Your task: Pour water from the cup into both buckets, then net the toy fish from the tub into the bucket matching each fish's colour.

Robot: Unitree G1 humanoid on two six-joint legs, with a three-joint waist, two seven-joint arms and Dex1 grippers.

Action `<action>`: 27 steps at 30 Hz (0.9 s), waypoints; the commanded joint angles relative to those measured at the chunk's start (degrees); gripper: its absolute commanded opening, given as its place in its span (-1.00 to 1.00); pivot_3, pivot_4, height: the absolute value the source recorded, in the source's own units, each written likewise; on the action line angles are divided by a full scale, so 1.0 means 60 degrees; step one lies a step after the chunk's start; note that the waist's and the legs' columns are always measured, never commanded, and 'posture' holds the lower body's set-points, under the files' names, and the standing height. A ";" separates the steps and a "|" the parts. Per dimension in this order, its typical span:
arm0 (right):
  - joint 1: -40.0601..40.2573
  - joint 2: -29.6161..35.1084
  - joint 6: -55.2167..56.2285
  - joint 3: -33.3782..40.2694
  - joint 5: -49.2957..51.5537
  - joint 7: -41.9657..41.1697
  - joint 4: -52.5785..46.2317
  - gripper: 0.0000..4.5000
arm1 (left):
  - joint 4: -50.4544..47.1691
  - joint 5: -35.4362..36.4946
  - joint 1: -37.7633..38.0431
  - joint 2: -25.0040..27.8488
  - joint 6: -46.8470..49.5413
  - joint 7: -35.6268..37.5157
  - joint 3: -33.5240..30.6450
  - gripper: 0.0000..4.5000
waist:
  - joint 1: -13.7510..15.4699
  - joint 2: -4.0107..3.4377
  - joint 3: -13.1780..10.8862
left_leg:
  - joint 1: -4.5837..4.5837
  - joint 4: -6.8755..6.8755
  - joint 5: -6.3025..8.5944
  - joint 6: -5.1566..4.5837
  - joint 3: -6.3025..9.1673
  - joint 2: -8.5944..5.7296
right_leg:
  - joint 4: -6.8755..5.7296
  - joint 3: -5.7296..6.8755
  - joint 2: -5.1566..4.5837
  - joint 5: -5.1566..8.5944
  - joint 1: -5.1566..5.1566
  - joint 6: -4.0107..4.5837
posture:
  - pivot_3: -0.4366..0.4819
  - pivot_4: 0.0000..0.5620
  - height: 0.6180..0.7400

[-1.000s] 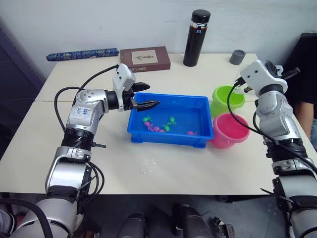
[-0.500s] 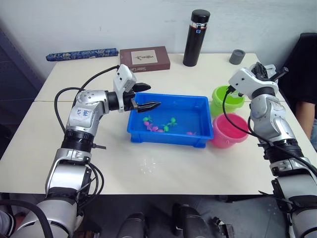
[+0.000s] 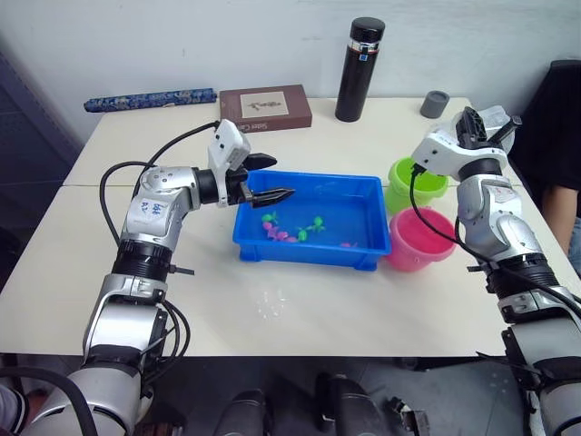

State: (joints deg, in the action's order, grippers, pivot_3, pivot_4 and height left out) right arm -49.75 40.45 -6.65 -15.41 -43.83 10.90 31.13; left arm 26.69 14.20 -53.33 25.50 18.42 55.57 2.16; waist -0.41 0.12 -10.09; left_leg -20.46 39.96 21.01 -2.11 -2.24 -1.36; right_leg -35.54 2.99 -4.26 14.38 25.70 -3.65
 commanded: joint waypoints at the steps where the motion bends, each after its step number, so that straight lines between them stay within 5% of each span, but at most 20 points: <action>1: -0.0338 0.0356 0.0257 -0.0105 -0.0490 0.0260 -0.0122 -0.97 | -0.0474 0.0124 -0.0031 0.0074 -0.0001 -0.0044 -0.0213 1.00 | 0.0001 0.0000 0.0000 | 0.0000 0.0000 0.0000 0.0001 0.0000 0.0000 | 0.0000 0.0000 0.0001 0.0000 0.0000 0.0000 | -0.05 -0.47 1.00; 17: -0.0320 0.0325 0.0667 -0.0057 -0.0526 0.0111 -0.0022 -0.97 | -0.0736 0.0151 0.0124 0.0121 0.0107 -0.0075 -0.0211 1.00 | -0.0001 0.0000 0.0000 | 0.0000 -0.0001 -0.0002 0.0005 0.0000 0.0001 | 0.0001 0.0002 0.0004 0.0000 -0.0001 0.0000 | -0.05 -0.47 1.00; 22: 0.0116 -0.0320 -0.0252 0.1972 0.1763 -0.0311 -0.0401 -0.97 | -0.0967 0.0277 0.0188 0.0150 0.0295 0.0022 -0.0262 1.00 | 0.0047 0.0001 0.0000 | 0.0000 0.0000 -0.0003 0.0008 0.0002 0.0004 | 0.0001 0.0005 0.0005 0.0000 -0.0002 0.0000 | -0.05 -0.47 1.00; 27: 0.0909 -0.1174 -0.2054 0.5373 0.4946 -0.0745 -0.1578 -0.97 | -0.1035 0.0359 0.0166 0.0123 0.0376 0.0047 -0.0245 1.00 | 0.0070 0.0000 0.0000 | -0.0003 0.0007 -0.0004 0.0007 0.0015 0.0002 | 0.0004 0.0016 -0.0004 -0.0001 -0.0013 -0.0002 | -0.05 -0.47 1.00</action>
State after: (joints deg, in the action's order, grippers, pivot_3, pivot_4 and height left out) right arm -44.46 33.57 -15.79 10.57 -19.13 6.00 25.70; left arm 22.90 15.39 -51.69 25.87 20.87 55.64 1.97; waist 0.01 0.12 -10.09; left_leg -20.49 40.02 20.99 -2.07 -2.16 -1.35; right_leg -35.52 3.07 -4.30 14.37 25.63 -3.67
